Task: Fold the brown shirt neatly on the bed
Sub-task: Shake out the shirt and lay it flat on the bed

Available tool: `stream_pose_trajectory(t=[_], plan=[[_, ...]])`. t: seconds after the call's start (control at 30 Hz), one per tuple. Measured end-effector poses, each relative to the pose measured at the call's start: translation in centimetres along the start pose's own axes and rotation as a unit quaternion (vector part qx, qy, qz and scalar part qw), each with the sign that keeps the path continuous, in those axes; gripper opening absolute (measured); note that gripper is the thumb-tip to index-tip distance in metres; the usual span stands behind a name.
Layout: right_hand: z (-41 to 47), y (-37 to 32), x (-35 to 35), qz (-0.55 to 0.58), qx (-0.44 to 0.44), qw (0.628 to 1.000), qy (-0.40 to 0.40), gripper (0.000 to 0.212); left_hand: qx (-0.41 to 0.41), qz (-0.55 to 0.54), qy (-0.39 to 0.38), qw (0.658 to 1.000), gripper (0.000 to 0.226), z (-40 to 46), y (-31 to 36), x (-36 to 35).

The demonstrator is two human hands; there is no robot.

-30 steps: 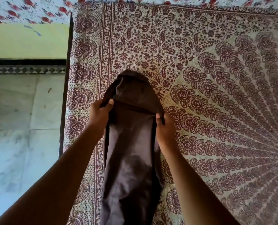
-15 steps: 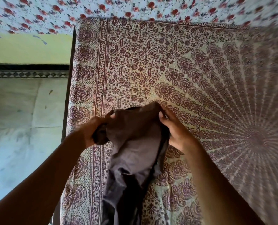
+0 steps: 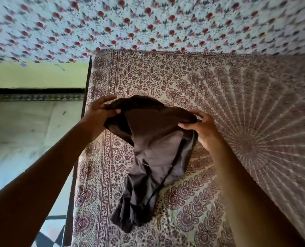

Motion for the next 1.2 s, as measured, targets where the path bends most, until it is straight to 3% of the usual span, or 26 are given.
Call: stream_pose_trajectory(t=[0.1,0.2,0.3,0.47,0.6,0.67,0.8,0.93,1.03,1.2], plan=[[-2.2,-4.8,1.4,-0.075,0.048,0.995,-0.043,0.043,0.079,0.135,-0.068,0.985,0.054,-4.0,1.1,-2.0],[-4.3,-9.6,2.5,-0.14,0.097,0.983,-0.065,0.035,0.139,0.341,-0.113,0.923,0.057,-8.0,1.2,-2.8],[-6.6,-13.6,3.5,-0.197,0.128,0.964,-0.122,0.03,0.142,0.429,-0.12,0.884,0.07,-12.1,2.5,-3.9],[-12.9,-17.8,6.6,-0.211,0.14,0.954,-0.158,0.036,0.031,0.433,-0.035,0.9,0.08,-18.3,7.4,-5.9],[-18.6,-21.3,10.4,-0.081,0.153,0.982,-0.07,0.05,-0.139,0.446,0.074,0.881,0.06,-23.3,12.3,-7.7],[-20.7,-23.0,12.4,-0.041,0.192,0.98,-0.017,0.062,-0.22,0.454,0.113,0.856,0.039,-25.9,14.4,-8.8],[-25.6,-26.7,16.8,-0.11,0.28,0.948,0.102,0.026,-0.3,0.475,0.162,0.811,0.029,-30.7,16.7,-10.9],[-28.7,-28.1,20.3,-0.179,0.252,0.945,0.108,0.052,-0.364,0.478,0.198,0.774,0.023,-34.5,17.6,-12.5],[-30.1,-29.5,23.5,-0.281,0.244,0.92,0.121,0.03,-0.387,0.466,0.198,0.771,0.022,-37.0,18.0,-14.1],[-31.8,-31.9,28.7,-0.321,0.285,0.889,0.159,0.039,-0.448,0.449,0.196,0.748,0.025,-40.6,19.2,-16.8]])
Point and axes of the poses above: each hand's wrist, its own z-axis towards the middle knuckle, its own x-axis out of the back of the hand, y = z × x, the point moved 8 cm from there along z, towards the middle knuckle, and after that the axes turned 14 degrees about x, right-handed, at the moved point
